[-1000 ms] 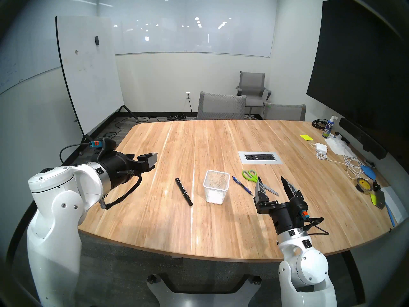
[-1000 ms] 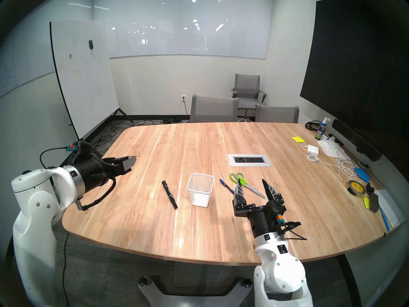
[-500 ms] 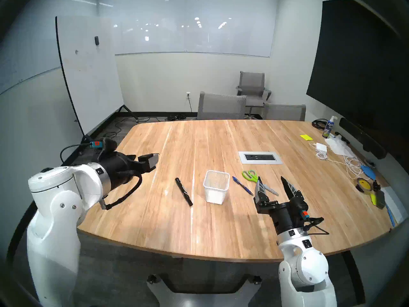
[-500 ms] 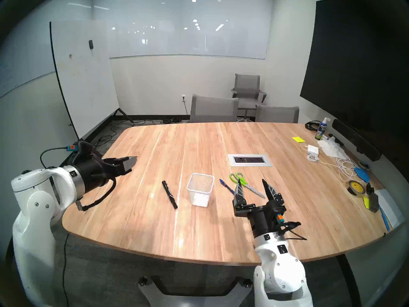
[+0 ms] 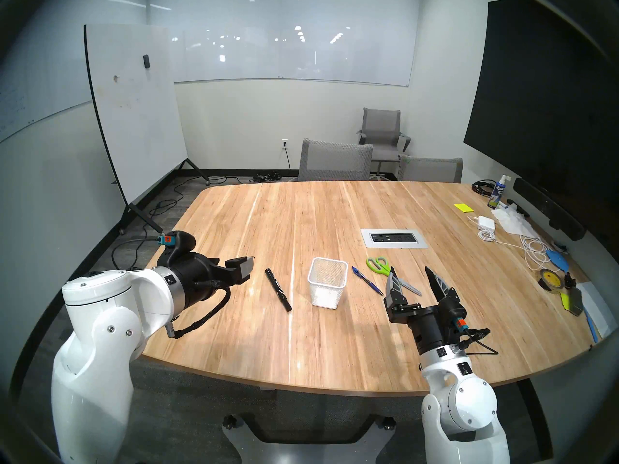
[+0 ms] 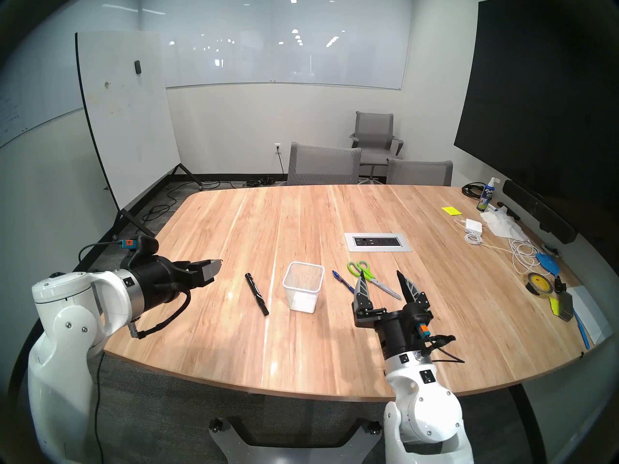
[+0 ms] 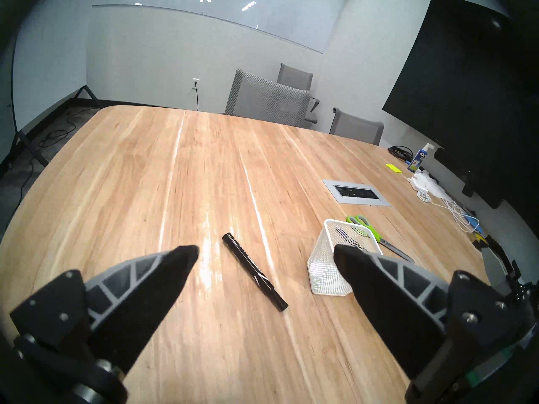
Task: Place the pen, the marker, and the scissors into the pen holder
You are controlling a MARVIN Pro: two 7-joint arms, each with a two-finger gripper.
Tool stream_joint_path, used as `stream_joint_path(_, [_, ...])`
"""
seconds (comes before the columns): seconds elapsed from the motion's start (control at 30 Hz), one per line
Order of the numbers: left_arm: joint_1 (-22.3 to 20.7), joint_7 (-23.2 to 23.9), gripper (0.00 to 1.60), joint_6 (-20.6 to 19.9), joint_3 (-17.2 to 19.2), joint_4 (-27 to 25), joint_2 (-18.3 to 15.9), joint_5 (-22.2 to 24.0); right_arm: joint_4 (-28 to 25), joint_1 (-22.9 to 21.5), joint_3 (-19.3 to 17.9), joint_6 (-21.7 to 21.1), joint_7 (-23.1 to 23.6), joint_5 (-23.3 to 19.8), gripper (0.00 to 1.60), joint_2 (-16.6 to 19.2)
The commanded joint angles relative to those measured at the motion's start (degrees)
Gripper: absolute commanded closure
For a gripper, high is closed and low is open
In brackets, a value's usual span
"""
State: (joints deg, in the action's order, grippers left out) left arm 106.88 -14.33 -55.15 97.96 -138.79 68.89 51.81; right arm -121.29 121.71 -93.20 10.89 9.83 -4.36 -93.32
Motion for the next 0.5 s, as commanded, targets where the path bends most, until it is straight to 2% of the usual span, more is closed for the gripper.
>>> stream_joint_path(0.0, [1.06, -2.48, 0.0, 0.15, -1.58, -1.21, -0.32, 0.44, -1.27, -0.1, 0.04, 0.2, 0.11, -0.04, 0.0, 0.06])
stream_joint_path(0.47, [-0.17, -8.08, 0.0, 0.15, -9.05, 0.13, -0.41, 0.86, -1.28, -0.09, 0.04, 0.19, 0.11, -0.04, 0.0, 0.07])
